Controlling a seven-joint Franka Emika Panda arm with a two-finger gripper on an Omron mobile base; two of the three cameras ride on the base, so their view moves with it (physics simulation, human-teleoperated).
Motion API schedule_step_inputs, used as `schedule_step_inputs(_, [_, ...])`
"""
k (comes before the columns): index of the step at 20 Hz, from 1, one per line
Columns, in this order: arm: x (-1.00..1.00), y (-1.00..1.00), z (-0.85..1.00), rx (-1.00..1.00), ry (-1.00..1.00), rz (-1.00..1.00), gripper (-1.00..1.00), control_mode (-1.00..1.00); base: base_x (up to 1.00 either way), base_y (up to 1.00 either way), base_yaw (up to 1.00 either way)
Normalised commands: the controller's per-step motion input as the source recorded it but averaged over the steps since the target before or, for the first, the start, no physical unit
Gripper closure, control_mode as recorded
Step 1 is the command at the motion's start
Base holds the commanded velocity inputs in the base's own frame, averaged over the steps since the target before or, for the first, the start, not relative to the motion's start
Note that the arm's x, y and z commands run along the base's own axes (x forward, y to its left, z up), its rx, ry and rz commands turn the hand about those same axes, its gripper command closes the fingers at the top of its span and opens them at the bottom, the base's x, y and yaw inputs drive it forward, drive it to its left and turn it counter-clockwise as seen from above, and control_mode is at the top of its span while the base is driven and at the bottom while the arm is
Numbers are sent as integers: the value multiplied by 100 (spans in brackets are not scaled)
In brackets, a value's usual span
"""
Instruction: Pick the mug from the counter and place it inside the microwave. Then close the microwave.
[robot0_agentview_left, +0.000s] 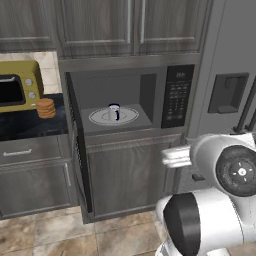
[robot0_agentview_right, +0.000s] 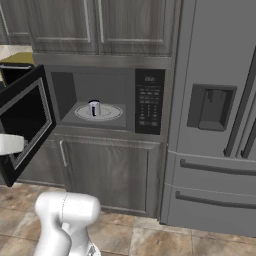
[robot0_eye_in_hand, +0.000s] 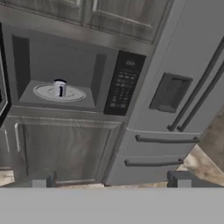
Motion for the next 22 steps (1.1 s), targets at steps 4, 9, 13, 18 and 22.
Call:
schedule_step_inputs(4, [-67, 15, 0, -8, -28, -1, -100, -100, 0, 0, 0])
schedule_step_inputs(9, [-51, 29, 0, -11, -23, -2, -100, -100, 0, 0, 0])
schedule_step_inputs(13, [-16, 39, 0, -11, -13, -6, -100, -100, 0, 0, 0])
schedule_step_inputs(18, [0, 43, -2, -5, -1, -5, -100, -100, 0, 0, 0])
schedule_step_inputs(22, [-5, 39, -7, -1, -4, -6, -100, -100, 0, 0, 0])
